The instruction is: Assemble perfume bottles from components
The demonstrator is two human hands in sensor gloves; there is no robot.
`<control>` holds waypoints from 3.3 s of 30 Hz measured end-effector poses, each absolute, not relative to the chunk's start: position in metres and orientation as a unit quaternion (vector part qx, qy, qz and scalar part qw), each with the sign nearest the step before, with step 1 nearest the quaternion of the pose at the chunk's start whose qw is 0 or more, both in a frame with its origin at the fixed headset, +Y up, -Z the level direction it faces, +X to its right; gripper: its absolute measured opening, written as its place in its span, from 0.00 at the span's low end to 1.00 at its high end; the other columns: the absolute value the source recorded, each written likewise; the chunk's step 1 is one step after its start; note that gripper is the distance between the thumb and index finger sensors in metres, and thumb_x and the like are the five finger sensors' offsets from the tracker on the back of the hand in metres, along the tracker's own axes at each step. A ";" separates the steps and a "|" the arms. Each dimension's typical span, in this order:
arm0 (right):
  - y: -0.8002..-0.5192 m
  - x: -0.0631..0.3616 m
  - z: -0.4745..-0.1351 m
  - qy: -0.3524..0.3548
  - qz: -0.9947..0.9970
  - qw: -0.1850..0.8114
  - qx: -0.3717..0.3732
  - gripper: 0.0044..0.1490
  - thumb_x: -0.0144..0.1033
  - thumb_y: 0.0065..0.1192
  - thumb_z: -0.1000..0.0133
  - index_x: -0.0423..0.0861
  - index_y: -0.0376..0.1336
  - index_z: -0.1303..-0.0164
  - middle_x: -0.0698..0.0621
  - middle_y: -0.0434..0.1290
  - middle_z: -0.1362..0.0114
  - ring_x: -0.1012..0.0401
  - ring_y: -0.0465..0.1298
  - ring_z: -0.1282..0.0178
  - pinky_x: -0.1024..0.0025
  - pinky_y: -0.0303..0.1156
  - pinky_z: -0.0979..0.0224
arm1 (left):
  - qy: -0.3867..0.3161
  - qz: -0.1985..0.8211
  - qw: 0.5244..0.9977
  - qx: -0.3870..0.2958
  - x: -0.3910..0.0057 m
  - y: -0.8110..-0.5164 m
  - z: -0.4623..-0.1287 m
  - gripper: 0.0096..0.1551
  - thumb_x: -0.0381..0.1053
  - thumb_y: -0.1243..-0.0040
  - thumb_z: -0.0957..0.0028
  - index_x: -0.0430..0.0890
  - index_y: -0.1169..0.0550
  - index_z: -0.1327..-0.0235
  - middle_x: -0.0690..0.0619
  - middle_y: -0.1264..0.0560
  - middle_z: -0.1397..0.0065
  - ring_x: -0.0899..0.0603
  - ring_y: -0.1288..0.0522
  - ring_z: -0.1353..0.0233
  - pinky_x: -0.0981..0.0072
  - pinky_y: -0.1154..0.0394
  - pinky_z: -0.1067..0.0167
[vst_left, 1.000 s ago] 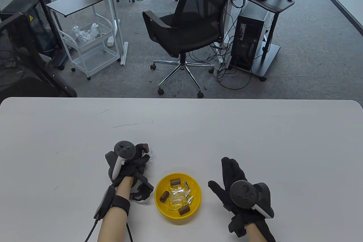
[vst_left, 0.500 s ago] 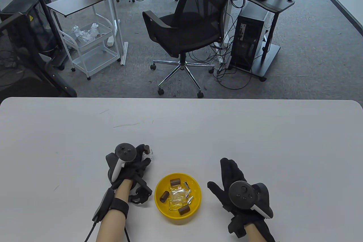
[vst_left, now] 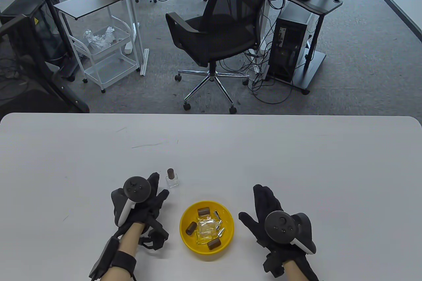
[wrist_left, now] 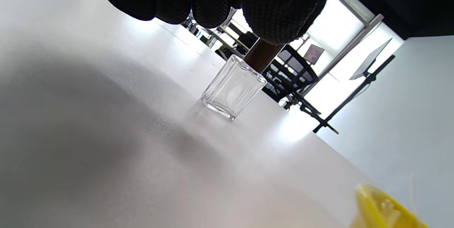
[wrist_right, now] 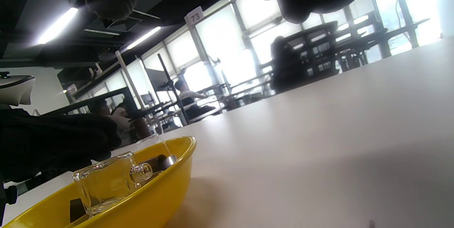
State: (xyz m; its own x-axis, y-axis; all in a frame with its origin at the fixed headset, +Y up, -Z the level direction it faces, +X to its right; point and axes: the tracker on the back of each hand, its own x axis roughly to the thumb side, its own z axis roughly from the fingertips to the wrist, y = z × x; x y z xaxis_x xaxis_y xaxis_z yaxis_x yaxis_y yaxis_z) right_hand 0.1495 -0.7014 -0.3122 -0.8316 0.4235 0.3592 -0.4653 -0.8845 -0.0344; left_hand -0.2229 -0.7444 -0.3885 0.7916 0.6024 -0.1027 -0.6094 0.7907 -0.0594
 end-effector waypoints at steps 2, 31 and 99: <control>-0.702 0.149 -0.312 -0.059 0.954 0.235 0.174 0.53 0.55 0.52 0.33 0.32 0.37 0.16 0.25 0.46 0.16 0.27 0.56 0.23 0.34 0.59 0.27 | 0.028 0.321 0.946 -0.036 -0.221 -0.738 -0.380 0.41 0.55 0.41 0.43 0.52 0.43 0.19 0.47 0.38 0.17 0.36 0.38 0.20 0.46 0.35 0.27; -0.708 0.137 -0.314 -0.040 0.953 0.233 0.189 0.53 0.54 0.52 0.33 0.32 0.38 0.15 0.26 0.46 0.16 0.27 0.56 0.23 0.34 0.59 0.27 | -0.203 0.085 0.974 -0.052 -0.097 -0.720 -0.331 0.38 0.61 0.34 0.50 0.52 0.27 0.26 0.48 0.22 0.29 0.38 0.24 0.32 0.53 0.26 0.39; -0.710 0.086 -0.336 -0.013 0.970 0.165 0.177 0.41 0.46 0.60 0.35 0.36 0.53 0.18 0.32 0.62 0.20 0.35 0.70 0.30 0.43 0.69 0.33 | -0.113 0.441 0.887 0.075 -0.191 -0.723 -0.311 0.29 0.57 0.31 0.51 0.55 0.25 0.35 0.50 0.21 0.33 0.40 0.20 0.38 0.59 0.21 0.47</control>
